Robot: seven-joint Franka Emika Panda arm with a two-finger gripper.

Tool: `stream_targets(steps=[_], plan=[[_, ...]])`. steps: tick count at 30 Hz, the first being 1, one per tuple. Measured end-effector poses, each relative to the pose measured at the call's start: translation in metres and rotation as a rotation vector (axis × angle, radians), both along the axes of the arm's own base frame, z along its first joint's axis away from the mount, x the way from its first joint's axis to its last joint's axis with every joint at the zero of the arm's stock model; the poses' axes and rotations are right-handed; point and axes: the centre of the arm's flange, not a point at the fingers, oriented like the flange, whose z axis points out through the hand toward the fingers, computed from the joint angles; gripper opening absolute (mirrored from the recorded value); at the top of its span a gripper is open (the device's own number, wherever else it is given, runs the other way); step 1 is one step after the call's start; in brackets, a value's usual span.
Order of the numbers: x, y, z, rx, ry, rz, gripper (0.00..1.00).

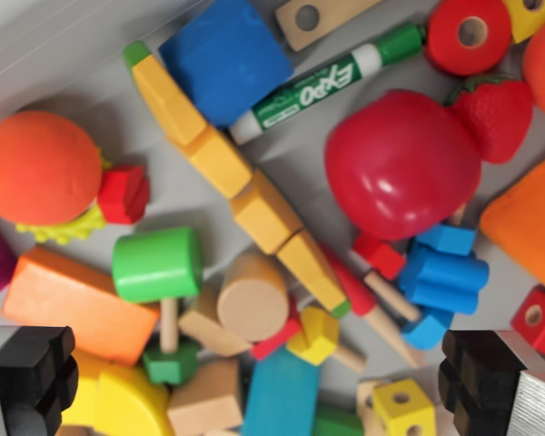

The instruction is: Pick an object from the bin

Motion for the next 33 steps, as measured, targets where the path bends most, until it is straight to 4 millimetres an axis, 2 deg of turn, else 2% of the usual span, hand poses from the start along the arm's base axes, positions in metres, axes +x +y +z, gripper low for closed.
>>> stream_targets(steps=[33], plan=[[0.003,-0.073,-0.093,0.005,0.004,-0.481,1.00]])
